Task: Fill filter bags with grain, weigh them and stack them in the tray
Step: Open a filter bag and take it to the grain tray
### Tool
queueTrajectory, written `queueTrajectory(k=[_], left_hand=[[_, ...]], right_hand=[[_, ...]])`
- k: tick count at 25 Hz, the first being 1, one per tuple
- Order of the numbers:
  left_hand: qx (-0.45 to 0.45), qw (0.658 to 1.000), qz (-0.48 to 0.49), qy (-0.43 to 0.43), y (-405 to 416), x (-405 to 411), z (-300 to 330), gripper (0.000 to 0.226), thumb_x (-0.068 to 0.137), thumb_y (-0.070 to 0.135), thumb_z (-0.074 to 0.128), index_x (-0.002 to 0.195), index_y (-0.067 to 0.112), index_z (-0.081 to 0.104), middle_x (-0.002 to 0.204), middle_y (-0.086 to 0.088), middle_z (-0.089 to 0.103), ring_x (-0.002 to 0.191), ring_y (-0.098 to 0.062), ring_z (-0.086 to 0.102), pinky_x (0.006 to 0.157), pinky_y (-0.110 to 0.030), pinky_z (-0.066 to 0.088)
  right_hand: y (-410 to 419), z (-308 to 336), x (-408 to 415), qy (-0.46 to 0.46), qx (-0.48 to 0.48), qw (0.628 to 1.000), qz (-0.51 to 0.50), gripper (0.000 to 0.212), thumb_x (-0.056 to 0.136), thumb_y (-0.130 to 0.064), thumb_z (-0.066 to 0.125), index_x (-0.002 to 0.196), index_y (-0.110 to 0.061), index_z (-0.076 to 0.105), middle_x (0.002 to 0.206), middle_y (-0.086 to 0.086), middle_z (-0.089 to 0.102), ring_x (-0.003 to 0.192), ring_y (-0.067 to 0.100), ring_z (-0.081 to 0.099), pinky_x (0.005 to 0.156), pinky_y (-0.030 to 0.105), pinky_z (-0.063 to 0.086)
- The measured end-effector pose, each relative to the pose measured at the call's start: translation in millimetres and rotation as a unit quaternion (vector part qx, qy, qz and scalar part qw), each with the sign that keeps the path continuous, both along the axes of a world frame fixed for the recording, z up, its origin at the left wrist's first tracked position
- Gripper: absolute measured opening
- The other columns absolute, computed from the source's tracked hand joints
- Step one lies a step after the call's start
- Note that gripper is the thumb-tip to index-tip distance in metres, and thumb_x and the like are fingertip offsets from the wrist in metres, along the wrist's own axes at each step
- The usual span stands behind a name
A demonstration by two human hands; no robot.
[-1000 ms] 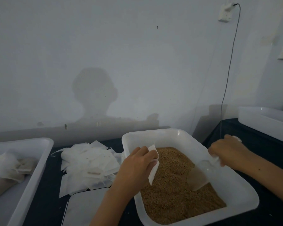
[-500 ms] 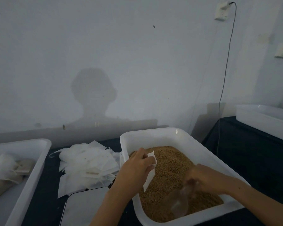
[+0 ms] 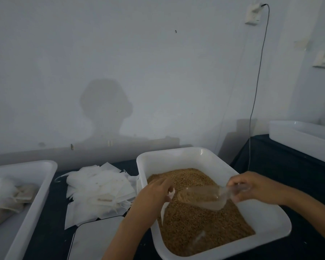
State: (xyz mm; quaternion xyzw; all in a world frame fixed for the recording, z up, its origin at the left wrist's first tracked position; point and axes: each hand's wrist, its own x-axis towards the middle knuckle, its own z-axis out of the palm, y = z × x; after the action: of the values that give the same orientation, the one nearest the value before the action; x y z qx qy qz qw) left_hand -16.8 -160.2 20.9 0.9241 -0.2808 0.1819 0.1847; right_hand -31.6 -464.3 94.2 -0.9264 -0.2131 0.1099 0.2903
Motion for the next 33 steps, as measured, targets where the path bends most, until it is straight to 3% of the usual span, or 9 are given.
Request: queueTrajectory(k=[5,9,14,19,24,29,33], left_hand=[[0.012,0.999,-0.022,0.021,-4,-4,6,0.014,0.093,0.021,0.056,0.102,0.012,0.062,0.109,0.003,0.057,0.1,-0.009,0.051,0.084,-0.021,0.043],[-0.01,0.999,-0.032,0.029,-3,-8,9,0.012,0.091,0.021,0.059,0.096,0.013,0.066,0.106,0.004,0.059,0.098,-0.006,0.051,0.084,-0.018,0.042],[-0.027,0.997,-0.057,0.037,-5,-13,10,0.012,0.09,0.021,0.061,0.095,0.013,0.068,0.105,0.004,0.061,0.095,-0.004,0.051,0.082,-0.014,0.04],[-0.046,0.995,-0.068,0.053,-4,-14,11,0.01,0.089,0.019,0.063,0.093,0.012,0.069,0.104,0.004,0.061,0.095,-0.006,0.052,0.081,-0.014,0.039],[-0.049,0.995,-0.063,0.062,-3,-14,12,0.009,0.089,0.018,0.062,0.092,0.012,0.068,0.103,0.003,0.061,0.095,-0.008,0.053,0.082,-0.015,0.04],[-0.06,0.994,-0.051,0.073,-3,-13,12,0.009,0.089,0.014,0.061,0.092,0.007,0.066,0.105,0.0,0.06,0.097,-0.01,0.053,0.083,-0.018,0.041],[-0.119,0.991,-0.022,0.065,-5,-15,10,0.003,0.089,0.008,0.061,0.086,0.007,0.061,0.094,0.001,0.056,0.088,-0.013,0.052,0.076,-0.018,0.04]], right_hand=[[9,23,1,-0.084,-0.082,0.992,-0.039,0.013,0.081,-0.029,0.073,0.092,-0.023,0.07,0.092,-0.003,0.068,0.09,0.01,0.063,0.088,0.038,0.05],[20,36,0,-0.116,-0.184,0.975,-0.048,0.015,0.082,-0.037,0.07,0.095,-0.03,0.065,0.097,-0.01,0.065,0.091,0.006,0.059,0.086,0.033,0.049],[37,49,3,-0.167,-0.297,0.939,-0.048,0.029,0.085,-0.039,0.067,0.11,-0.026,0.065,0.102,-0.01,0.065,0.092,0.006,0.057,0.081,0.027,0.047],[55,61,8,-0.21,-0.357,0.91,-0.031,0.038,0.085,-0.039,0.066,0.12,-0.026,0.061,0.109,-0.009,0.063,0.095,0.008,0.054,0.078,0.026,0.041],[64,66,11,-0.214,-0.375,0.902,-0.033,0.04,0.084,-0.04,0.067,0.121,-0.026,0.06,0.11,-0.007,0.063,0.098,0.012,0.056,0.077,0.027,0.041],[61,61,10,-0.194,-0.366,0.909,-0.034,0.033,0.084,-0.039,0.067,0.113,-0.025,0.063,0.097,-0.011,0.059,0.094,0.01,0.056,0.078,0.027,0.044],[45,49,5,-0.063,-0.265,0.961,-0.05,0.016,0.086,-0.03,0.068,0.094,-0.017,0.064,0.098,-0.001,0.064,0.09,0.015,0.06,0.076,0.028,0.047]])
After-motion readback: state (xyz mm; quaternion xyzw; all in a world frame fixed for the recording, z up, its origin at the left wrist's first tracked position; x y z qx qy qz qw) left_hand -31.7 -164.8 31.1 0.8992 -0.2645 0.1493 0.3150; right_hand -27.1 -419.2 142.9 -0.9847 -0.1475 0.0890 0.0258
